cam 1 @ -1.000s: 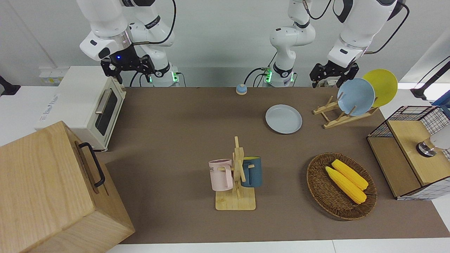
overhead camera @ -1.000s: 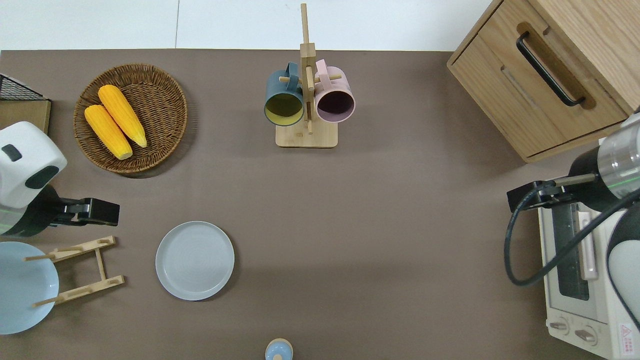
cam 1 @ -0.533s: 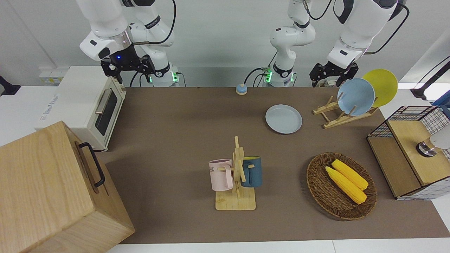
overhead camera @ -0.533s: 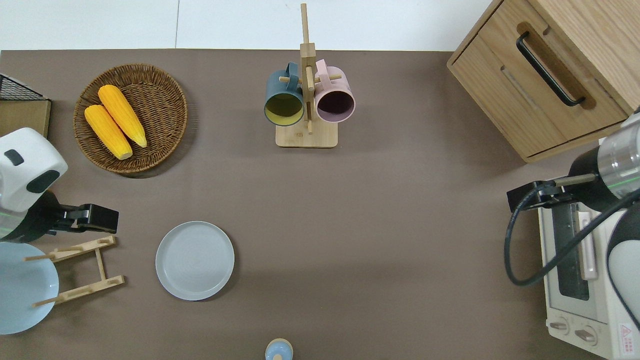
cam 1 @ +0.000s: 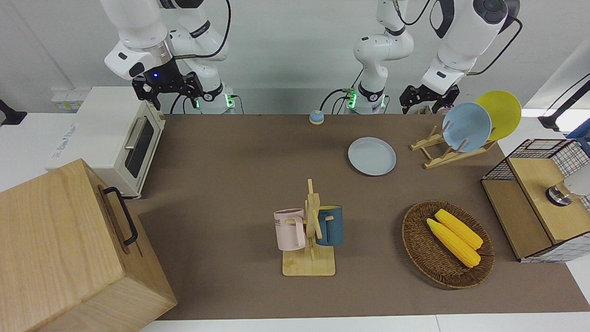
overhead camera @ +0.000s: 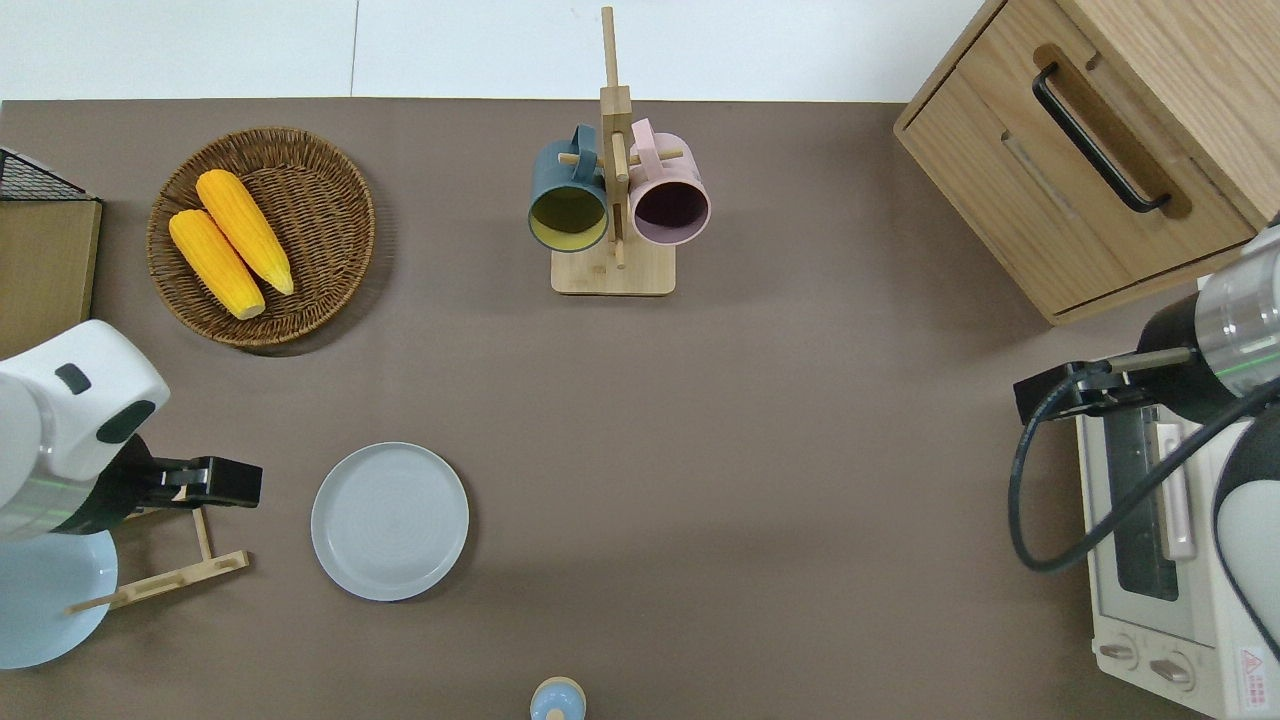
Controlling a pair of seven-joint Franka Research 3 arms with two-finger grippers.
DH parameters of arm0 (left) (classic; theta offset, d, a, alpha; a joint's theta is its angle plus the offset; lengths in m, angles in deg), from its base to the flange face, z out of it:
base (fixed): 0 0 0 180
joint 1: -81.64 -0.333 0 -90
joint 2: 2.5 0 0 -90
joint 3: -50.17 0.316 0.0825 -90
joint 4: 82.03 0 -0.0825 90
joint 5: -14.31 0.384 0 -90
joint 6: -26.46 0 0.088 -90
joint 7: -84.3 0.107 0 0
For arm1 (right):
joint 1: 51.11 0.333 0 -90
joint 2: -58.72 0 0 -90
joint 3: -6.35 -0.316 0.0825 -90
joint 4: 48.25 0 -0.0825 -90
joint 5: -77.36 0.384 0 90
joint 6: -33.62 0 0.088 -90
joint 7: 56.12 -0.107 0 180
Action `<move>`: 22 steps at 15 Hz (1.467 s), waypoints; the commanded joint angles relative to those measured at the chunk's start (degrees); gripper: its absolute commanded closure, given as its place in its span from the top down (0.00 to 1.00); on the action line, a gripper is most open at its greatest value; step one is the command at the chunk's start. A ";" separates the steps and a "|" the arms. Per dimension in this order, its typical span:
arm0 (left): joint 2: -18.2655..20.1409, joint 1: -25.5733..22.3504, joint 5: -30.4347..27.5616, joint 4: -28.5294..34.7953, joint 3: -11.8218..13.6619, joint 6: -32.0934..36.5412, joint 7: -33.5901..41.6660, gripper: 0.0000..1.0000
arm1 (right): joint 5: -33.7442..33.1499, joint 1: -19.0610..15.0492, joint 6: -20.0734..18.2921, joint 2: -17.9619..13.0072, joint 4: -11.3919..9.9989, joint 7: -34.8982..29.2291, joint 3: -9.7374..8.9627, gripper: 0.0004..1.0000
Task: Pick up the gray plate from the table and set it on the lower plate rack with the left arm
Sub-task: 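Move the left gripper toward the gray plate's near edge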
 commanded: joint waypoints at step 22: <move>3.00 0.73 -2.99 37.48 1.37 -40.76 0.41 1.00 | -0.37 -1.33 -0.62 -0.12 0.42 -0.68 -1.21 0.98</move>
